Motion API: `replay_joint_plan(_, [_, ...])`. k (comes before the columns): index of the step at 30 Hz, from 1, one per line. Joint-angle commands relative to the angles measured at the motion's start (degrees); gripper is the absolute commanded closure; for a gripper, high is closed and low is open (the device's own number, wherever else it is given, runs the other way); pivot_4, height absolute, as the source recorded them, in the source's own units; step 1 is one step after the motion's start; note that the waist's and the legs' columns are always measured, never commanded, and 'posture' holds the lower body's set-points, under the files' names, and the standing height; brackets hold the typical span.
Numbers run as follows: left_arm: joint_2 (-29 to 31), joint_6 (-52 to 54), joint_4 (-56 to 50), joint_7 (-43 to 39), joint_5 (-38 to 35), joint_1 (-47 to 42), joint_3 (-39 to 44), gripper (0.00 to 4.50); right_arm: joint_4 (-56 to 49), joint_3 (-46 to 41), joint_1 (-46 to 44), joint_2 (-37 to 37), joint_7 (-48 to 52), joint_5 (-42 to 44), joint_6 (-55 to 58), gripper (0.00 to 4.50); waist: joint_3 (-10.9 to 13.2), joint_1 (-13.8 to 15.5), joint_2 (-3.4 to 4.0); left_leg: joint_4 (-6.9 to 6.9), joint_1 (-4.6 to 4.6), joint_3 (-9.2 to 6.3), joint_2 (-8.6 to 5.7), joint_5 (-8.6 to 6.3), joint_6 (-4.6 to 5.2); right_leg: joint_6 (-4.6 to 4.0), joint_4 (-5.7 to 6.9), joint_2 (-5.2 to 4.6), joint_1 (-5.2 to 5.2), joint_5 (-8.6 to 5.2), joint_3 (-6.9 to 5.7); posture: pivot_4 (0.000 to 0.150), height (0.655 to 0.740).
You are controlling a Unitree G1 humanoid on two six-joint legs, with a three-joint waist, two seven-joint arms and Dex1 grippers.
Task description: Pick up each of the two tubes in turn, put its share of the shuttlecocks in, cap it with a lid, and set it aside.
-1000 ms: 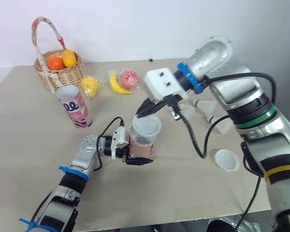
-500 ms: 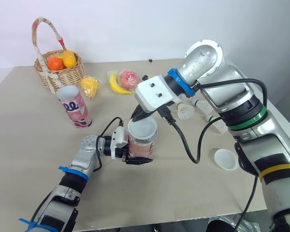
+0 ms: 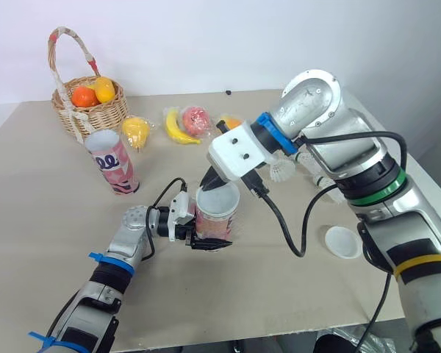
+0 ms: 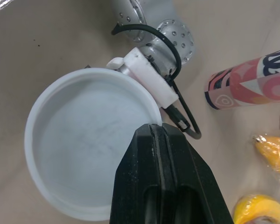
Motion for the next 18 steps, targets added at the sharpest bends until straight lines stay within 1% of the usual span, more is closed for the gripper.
replay_joint_plan(1, [1.18,0.8,3.01,0.61,1.96,0.96,0.08,0.99,-2.65,-2.8,-0.34,-0.92,0.0,-0.46,0.15,4.46,0.0,0.0,0.0,0.0,0.0,0.0,0.0,0.0,0.0,0.0,0.0,0.01,0.0,0.0,0.0,0.15,0.7298])
replay_joint_plan(7, [1.17,1.11,2.9,0.54,1.93,0.66,0.05,0.99,-1.58,-4.07,-0.39,-0.62,-2.41,-1.82,-0.24,4.46,0.0,0.0,0.0,0.0,0.0,0.0,0.0,0.01,0.01,-0.01,0.0,0.01,0.0,0.01,0.0,0.15,0.7298])
replay_joint_plan(18, [1.23,1.15,3.33,0.26,2.06,0.16,0.01,0.99,-2.21,-5.55,-0.27,0.06,-3.79,-1.47,0.85,4.46,0.0,-0.01,0.0,0.0,0.0,0.0,0.0,0.02,0.03,-0.02,0.0,0.01,-0.01,0.02,0.0,0.15,0.7298])
